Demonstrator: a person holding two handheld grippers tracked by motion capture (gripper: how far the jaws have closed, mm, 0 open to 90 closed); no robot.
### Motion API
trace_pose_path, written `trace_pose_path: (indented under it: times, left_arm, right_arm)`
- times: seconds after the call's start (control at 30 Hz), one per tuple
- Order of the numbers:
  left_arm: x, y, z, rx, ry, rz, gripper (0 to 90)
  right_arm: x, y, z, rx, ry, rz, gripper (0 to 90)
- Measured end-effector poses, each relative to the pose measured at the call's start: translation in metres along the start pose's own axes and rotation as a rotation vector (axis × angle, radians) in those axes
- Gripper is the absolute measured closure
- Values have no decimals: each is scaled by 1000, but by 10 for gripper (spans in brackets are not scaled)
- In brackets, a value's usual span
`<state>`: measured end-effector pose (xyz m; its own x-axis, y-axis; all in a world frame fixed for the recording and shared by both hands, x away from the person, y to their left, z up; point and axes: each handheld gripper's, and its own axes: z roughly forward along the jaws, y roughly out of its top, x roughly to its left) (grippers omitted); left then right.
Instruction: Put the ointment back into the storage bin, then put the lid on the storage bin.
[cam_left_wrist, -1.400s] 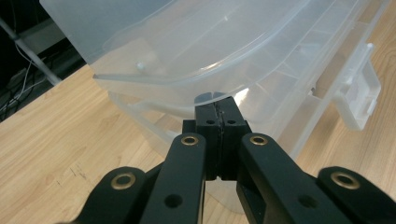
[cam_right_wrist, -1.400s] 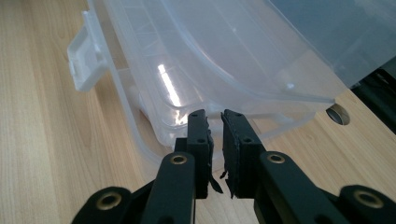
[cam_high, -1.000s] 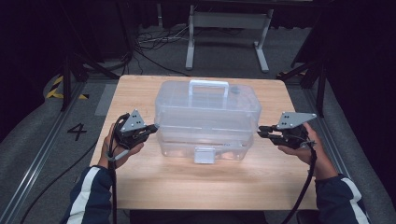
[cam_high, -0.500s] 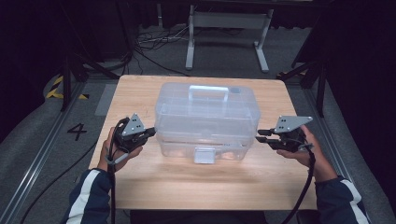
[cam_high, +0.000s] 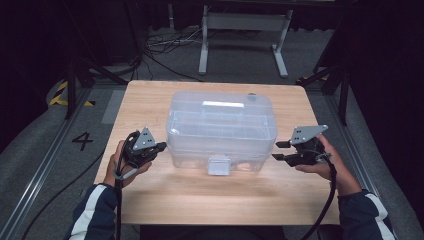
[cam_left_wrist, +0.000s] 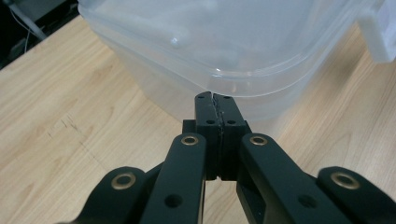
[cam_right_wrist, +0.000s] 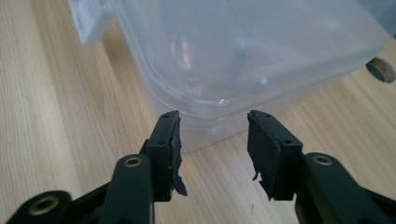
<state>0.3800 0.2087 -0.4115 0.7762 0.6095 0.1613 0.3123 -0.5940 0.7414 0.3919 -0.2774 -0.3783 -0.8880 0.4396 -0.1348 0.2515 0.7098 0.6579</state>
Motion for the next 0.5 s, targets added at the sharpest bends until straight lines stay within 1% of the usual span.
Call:
trace_pose_path:
  times: [0.03,0.1,0.17,0.23,0.27,0.3,0.37,0.4,0.5]
  left_arm:
    - [0,-1,0,-3,-5,-7,900]
    - [0,-2,-2,-12,-6,-12,900]
    - [1,-3,-5,-37,-12,-26,900]
    - [1,-2,-6,-37,-12,-18,900]
    - [0,-1,-6,-32,-10,-15,900]
    - [0,-2,-6,-30,-8,-14,900]
    - [-1,-2,-6,-29,-4,-10,900]
    - [-2,-2,-7,-30,-9,-4,900]
    - [-6,-4,-8,-25,-2,7,900]
  right_arm:
    - [0,-1,1,5,-7,2,528]
    - [-1,-2,1,-2,-6,13,513]
    - [-2,-3,0,-20,-18,21,493]
    - [-3,-2,-2,-49,-21,33,484]
    - [-3,-2,-3,-58,-25,30,485]
    - [-2,-2,-3,-68,-14,30,485]
    - [-1,-1,-3,-71,-14,27,485]
    - [1,-1,-3,-71,-27,15,485]
    - [1,-1,-5,-88,-33,24,488]
